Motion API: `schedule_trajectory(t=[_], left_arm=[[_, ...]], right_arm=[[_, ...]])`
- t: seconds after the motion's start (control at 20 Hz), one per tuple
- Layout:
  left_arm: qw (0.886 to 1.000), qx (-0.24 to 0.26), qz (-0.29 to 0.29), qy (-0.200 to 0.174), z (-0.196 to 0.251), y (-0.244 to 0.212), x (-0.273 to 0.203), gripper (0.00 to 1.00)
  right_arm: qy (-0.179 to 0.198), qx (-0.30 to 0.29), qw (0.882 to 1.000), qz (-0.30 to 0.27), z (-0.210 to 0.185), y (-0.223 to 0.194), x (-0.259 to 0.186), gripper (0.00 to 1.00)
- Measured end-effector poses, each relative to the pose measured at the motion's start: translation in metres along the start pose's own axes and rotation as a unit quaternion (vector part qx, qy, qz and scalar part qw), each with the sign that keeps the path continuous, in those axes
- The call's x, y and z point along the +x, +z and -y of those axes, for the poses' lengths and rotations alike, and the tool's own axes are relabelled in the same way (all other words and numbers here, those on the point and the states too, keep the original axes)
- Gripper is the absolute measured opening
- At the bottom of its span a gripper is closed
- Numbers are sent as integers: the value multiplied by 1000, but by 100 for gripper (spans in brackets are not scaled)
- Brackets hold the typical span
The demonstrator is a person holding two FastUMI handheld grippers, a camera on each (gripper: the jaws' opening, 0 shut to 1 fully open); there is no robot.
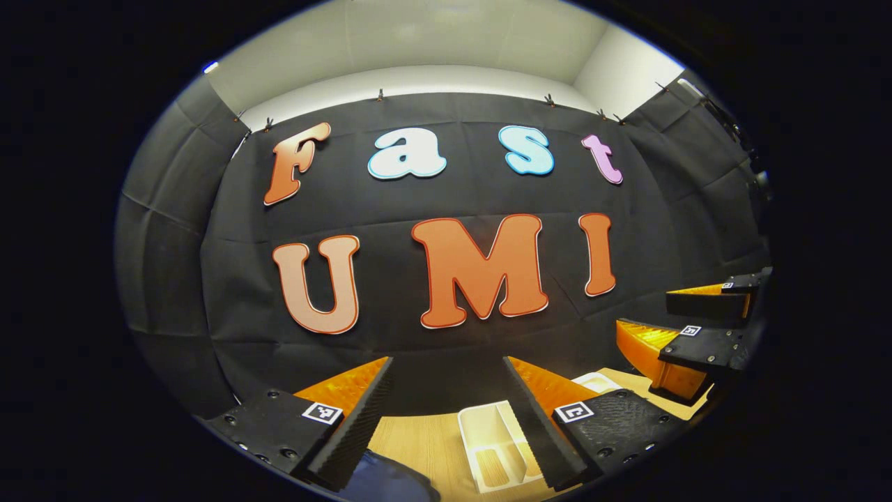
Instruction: Open the schoolbag, grab two books from the bookshelf and put them into the schoolbag.
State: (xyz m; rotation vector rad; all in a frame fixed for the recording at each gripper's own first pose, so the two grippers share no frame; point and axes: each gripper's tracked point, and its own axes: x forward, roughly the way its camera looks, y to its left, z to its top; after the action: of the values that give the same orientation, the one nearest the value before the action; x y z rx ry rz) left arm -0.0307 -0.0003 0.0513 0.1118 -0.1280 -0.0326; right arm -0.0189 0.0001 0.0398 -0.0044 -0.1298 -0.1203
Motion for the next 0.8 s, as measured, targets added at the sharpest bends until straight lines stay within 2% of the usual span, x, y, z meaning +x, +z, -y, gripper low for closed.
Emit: schedule_trajectory(t=[0.8], left_arm=[[1000,0,-13,-11,5,-4,-2,95]], right_arm=[[-5,-4,1000,-8,7,-5,3,92]])
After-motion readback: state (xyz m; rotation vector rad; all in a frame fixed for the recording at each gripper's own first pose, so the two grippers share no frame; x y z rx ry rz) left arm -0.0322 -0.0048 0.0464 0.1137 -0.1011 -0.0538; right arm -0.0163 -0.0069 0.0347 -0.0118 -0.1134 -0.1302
